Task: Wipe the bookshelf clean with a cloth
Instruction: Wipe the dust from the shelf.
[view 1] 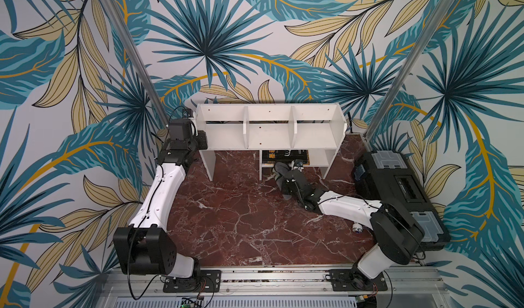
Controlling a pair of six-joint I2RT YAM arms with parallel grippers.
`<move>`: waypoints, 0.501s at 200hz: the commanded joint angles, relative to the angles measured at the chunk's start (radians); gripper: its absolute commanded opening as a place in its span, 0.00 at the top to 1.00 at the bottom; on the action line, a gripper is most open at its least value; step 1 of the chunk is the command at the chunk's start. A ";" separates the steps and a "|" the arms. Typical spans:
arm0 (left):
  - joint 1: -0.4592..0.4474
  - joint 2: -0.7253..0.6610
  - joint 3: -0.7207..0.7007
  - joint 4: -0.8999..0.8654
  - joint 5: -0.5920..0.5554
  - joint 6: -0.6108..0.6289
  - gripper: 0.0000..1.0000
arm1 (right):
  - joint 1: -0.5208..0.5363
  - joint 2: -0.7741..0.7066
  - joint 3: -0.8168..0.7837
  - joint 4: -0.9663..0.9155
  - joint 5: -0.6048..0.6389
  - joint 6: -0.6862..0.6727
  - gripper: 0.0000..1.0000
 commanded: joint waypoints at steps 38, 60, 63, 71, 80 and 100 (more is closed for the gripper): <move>0.066 0.030 -0.002 0.019 -0.125 -0.045 1.00 | -0.314 -0.190 -0.124 -0.113 -0.044 -0.118 1.00; 0.069 0.036 0.005 0.018 -0.130 -0.034 1.00 | -0.307 -0.162 -0.102 -0.082 -0.143 -0.141 1.00; 0.068 0.037 0.004 0.017 -0.131 -0.033 1.00 | -0.302 -0.158 -0.102 -0.073 -0.158 -0.139 1.00; 0.067 0.042 0.004 0.017 -0.131 -0.030 1.00 | -0.282 -0.148 -0.098 -0.054 -0.176 -0.135 1.00; 0.069 0.046 0.005 0.017 -0.130 -0.027 1.00 | -0.246 -0.136 -0.089 -0.037 -0.178 -0.131 1.00; 0.069 0.050 0.006 0.015 -0.134 -0.019 1.00 | -0.141 -0.090 -0.045 -0.014 -0.152 -0.127 1.00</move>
